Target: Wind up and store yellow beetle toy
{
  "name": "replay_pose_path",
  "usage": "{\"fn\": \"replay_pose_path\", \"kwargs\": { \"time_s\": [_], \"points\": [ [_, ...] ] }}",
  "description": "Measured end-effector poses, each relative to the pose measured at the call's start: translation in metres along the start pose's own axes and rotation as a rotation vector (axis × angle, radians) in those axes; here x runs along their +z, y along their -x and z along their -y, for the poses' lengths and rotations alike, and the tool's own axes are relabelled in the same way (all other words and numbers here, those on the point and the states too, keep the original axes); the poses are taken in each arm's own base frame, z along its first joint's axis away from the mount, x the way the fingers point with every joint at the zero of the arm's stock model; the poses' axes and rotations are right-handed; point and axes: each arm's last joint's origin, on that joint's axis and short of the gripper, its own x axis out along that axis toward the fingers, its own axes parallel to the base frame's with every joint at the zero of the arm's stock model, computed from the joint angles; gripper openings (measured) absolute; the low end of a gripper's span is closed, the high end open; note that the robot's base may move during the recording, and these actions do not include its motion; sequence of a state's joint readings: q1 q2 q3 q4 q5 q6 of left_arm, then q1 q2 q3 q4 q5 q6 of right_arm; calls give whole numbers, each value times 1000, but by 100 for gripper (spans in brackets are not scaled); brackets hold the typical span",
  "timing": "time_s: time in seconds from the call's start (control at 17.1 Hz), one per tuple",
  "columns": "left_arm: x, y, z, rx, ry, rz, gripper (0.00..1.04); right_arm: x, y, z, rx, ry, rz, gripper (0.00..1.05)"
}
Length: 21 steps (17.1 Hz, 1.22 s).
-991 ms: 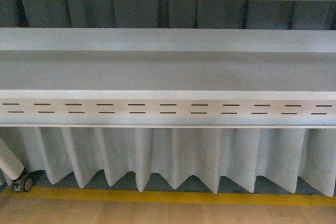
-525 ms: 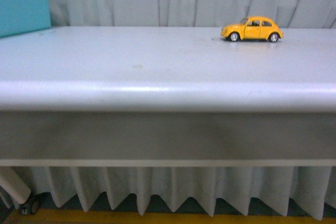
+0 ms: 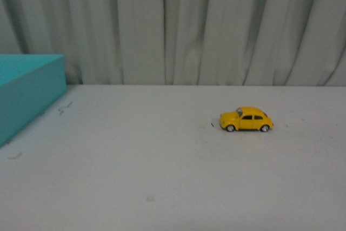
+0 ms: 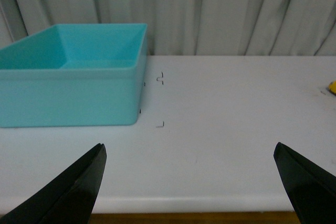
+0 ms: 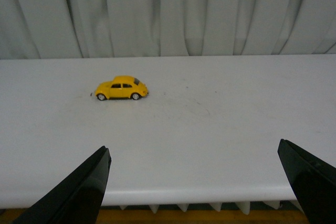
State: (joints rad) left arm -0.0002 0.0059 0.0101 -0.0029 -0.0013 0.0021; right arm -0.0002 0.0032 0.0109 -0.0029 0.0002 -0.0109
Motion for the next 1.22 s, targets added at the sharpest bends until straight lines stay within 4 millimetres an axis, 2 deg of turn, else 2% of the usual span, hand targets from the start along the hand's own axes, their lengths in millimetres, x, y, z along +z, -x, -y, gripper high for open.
{"fn": "replay_pose_path", "kwargs": {
  "time_s": [1.22],
  "points": [
    [0,0,0,-1,0,1,98,0,0,0,0,-3,0,98]
  ]
}}
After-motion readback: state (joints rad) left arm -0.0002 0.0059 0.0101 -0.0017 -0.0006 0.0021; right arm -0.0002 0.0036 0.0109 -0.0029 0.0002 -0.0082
